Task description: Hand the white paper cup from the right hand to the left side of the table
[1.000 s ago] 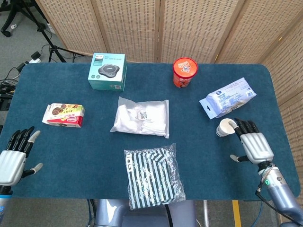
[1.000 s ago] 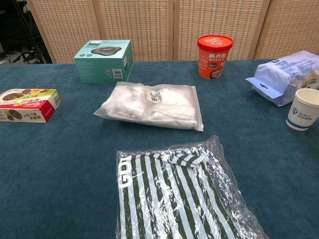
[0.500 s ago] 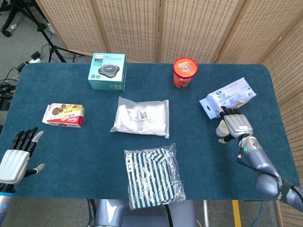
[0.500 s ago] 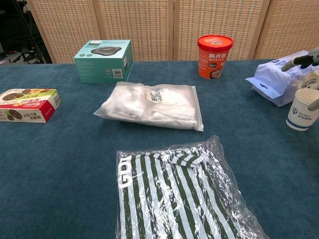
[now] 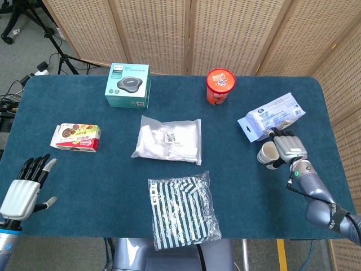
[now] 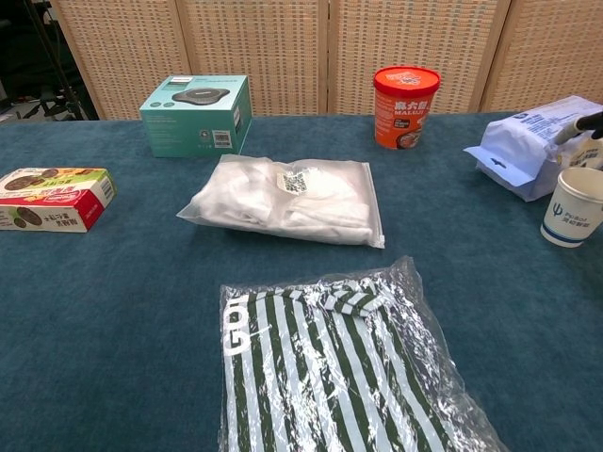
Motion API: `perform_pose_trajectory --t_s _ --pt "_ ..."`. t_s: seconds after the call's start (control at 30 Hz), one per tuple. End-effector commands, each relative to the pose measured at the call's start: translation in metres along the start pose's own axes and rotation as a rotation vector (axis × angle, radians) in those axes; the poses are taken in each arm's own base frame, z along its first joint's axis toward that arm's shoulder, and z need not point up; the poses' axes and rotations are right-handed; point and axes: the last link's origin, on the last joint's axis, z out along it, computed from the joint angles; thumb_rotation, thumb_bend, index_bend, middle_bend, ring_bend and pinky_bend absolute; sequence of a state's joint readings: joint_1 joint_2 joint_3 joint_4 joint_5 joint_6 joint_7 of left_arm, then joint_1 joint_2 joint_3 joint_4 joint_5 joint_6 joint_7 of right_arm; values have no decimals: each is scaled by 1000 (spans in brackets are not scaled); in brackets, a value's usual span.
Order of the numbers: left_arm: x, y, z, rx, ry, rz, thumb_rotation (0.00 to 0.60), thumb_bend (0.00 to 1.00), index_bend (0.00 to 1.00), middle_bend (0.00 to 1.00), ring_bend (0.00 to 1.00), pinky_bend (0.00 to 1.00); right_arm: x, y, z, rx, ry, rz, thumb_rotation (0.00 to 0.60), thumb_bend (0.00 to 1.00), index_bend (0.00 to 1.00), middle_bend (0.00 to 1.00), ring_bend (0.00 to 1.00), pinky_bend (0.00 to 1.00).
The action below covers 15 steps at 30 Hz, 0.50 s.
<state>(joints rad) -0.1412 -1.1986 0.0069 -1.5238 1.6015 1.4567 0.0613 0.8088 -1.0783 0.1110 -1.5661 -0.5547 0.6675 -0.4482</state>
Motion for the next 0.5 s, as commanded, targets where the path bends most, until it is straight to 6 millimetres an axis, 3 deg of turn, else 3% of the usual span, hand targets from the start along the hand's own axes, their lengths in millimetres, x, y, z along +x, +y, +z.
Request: perform_pose_trajectory --t_s 0.03,0.5 --pt "0 0 -1 -1 1 -2 600 149 0 0 0 0 -1 0 -1 1 -3 4 600 131 73 0 0 0" --pt "1 2 -2 -12 -1 -8 600 149 0 0 0 0 -5 -2 2 16 8 12 600 151 112 0 0 0"
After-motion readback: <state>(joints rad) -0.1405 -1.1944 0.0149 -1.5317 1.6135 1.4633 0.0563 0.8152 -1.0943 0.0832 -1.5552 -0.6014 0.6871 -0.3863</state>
